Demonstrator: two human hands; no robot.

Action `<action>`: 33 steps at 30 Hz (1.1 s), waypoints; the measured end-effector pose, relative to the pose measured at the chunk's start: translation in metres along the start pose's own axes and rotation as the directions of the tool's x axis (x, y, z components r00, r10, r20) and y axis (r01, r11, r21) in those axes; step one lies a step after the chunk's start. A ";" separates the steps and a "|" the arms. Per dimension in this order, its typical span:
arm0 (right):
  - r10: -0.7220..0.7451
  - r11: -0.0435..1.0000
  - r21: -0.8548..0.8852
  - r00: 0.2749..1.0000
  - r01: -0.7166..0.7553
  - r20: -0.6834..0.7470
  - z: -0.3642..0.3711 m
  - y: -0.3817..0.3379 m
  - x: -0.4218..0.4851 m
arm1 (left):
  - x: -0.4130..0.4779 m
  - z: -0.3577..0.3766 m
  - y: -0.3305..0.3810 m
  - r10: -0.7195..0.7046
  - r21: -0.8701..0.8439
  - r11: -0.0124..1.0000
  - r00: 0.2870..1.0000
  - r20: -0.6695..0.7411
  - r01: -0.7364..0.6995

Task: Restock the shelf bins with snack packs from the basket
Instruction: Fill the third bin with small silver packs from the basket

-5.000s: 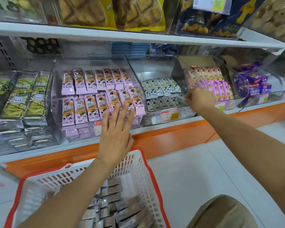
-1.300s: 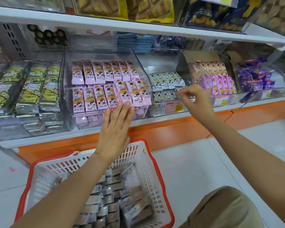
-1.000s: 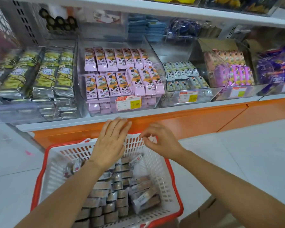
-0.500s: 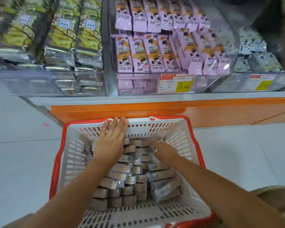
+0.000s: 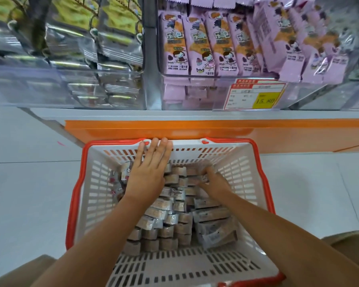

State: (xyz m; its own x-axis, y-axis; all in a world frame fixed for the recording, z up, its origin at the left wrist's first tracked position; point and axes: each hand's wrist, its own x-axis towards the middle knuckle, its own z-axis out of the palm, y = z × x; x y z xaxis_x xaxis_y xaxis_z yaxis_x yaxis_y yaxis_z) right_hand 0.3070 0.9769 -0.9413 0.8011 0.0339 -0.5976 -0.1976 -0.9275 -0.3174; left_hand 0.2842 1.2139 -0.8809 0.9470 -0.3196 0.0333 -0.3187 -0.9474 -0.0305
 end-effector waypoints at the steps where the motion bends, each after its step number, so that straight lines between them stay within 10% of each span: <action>1: -0.012 1.000 -0.001 1.000 0.012 -0.020 -0.005 0.003 -0.004 | 0.000 -0.002 0.000 -0.002 -0.002 1.000 1.000 0.006 0.002; 10: -0.291 0.877 0.366 0.951 0.309 -0.106 -0.074 0.006 -0.080 | 0.002 -0.035 0.004 0.014 -0.121 0.993 1.000 0.003 -0.013; 17: -0.422 0.709 0.528 0.882 0.466 -0.211 -0.139 -0.006 -0.147 | 0.014 -0.103 0.040 0.122 -0.678 0.730 0.993 0.012 -0.082; 22: -0.491 0.697 0.428 0.817 0.576 -0.302 -0.180 -0.010 -0.187 | 0.025 -0.144 0.059 0.187 -0.824 0.537 0.978 -0.092 -0.180; 33: -0.630 0.701 -0.035 0.595 0.712 -0.499 -0.260 0.022 -0.232 | 0.058 -0.214 0.095 0.198 -0.549 0.708 0.871 -0.449 -0.444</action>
State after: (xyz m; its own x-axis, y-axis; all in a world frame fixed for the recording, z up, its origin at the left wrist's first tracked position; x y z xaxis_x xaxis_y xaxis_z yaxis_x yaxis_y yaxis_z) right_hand 0.2643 0.8520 -0.6179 0.8834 0.4181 0.2117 0.4517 -0.6392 -0.6224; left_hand 0.2996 1.1016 -0.6680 0.7435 -0.4739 0.4720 -0.6687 -0.5393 0.5119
